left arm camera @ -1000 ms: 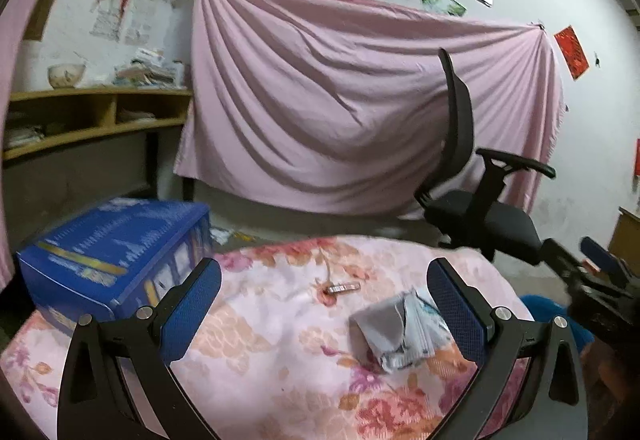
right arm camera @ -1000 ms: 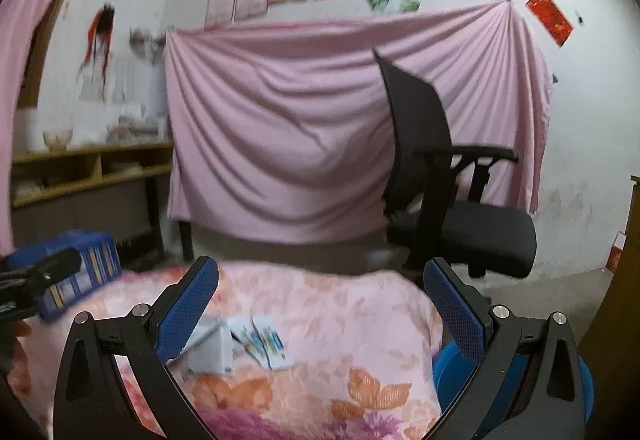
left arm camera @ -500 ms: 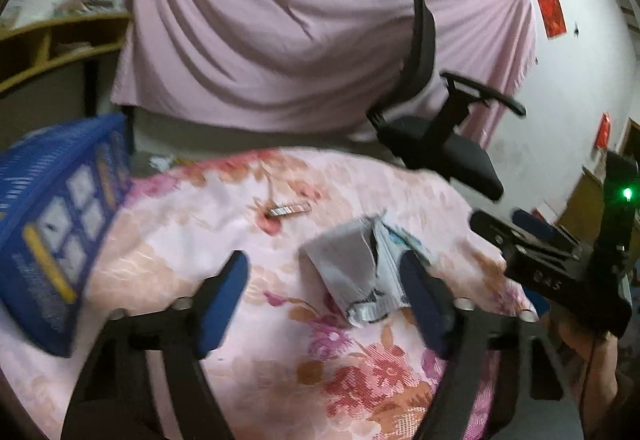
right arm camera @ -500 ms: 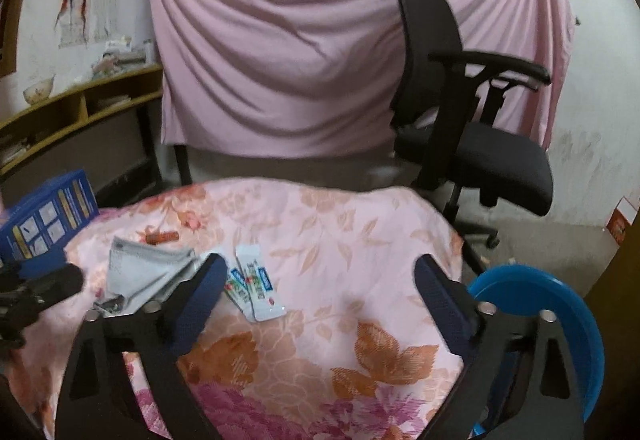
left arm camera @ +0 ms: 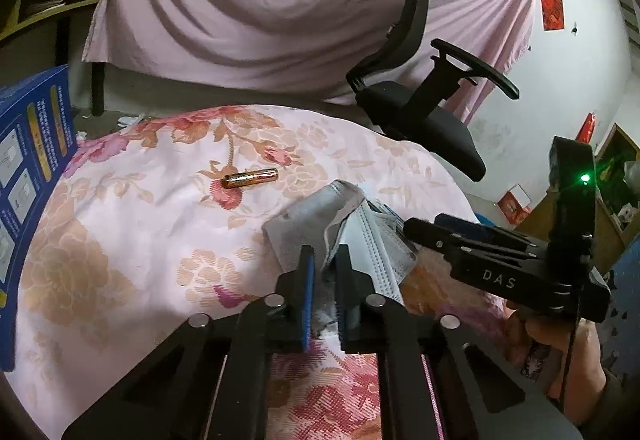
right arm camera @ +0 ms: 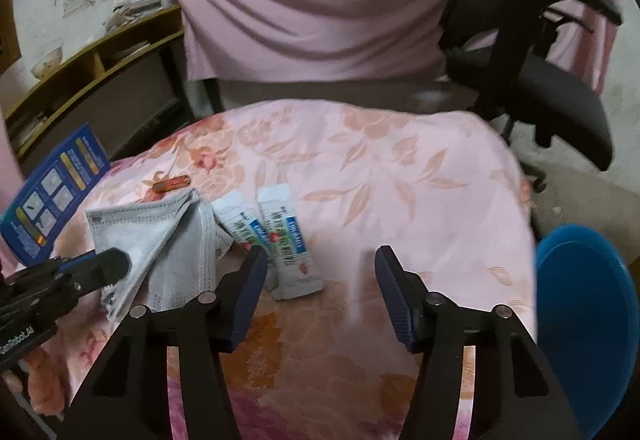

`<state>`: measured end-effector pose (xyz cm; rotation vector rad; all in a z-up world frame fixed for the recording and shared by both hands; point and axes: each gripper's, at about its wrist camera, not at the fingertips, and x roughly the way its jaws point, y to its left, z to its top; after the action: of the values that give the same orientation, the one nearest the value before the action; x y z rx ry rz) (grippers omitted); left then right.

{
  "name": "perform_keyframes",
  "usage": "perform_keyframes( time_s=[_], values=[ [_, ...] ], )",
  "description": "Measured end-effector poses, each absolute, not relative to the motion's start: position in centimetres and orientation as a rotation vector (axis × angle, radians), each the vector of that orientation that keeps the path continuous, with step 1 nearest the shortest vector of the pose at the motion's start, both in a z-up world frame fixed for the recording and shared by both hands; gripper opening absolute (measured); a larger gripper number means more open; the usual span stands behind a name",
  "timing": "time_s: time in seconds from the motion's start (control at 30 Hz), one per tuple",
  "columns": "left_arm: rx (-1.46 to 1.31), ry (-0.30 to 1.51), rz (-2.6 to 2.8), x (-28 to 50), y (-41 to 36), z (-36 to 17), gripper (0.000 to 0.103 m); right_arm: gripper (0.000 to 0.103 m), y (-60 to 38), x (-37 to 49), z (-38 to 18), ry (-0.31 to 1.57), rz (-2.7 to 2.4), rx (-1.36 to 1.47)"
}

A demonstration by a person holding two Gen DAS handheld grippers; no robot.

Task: Collect trash
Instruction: 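Grasp the white DIKANG sachet with the right tool while the left tool grasps the grey face mask, then carry the sachet and mask over the blue basin and open both tools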

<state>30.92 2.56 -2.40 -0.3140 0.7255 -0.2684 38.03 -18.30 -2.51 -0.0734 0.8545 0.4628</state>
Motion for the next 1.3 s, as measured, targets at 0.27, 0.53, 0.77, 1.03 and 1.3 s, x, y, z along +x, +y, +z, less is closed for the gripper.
perform_keyframes(
  time_s=[0.27,0.53,0.77,1.03,1.3],
  values=[
    [-0.326,0.760,-0.249,31.3,2.9,-2.9,0.005,0.026,-17.7,38.7,-2.9,0.900,0.503,-0.073],
    [-0.401,0.707,-0.247,30.2,4.5,-2.7,0.002,0.019,-17.8,37.9,-2.6,0.867,0.514,-0.083],
    [-0.430,0.585,-0.204,28.1,5.6,-1.5,0.000,0.018,-19.3,35.2,-0.4,0.675,0.495,-0.036],
    [-0.316,0.432,-0.129,24.9,4.0,0.4,0.000,0.019,-20.9,30.9,2.2,0.387,0.518,-0.006],
    [-0.214,0.426,-0.137,24.4,0.7,1.8,0.000,0.019,-21.7,28.0,3.6,0.242,0.526,0.003]
  ],
)
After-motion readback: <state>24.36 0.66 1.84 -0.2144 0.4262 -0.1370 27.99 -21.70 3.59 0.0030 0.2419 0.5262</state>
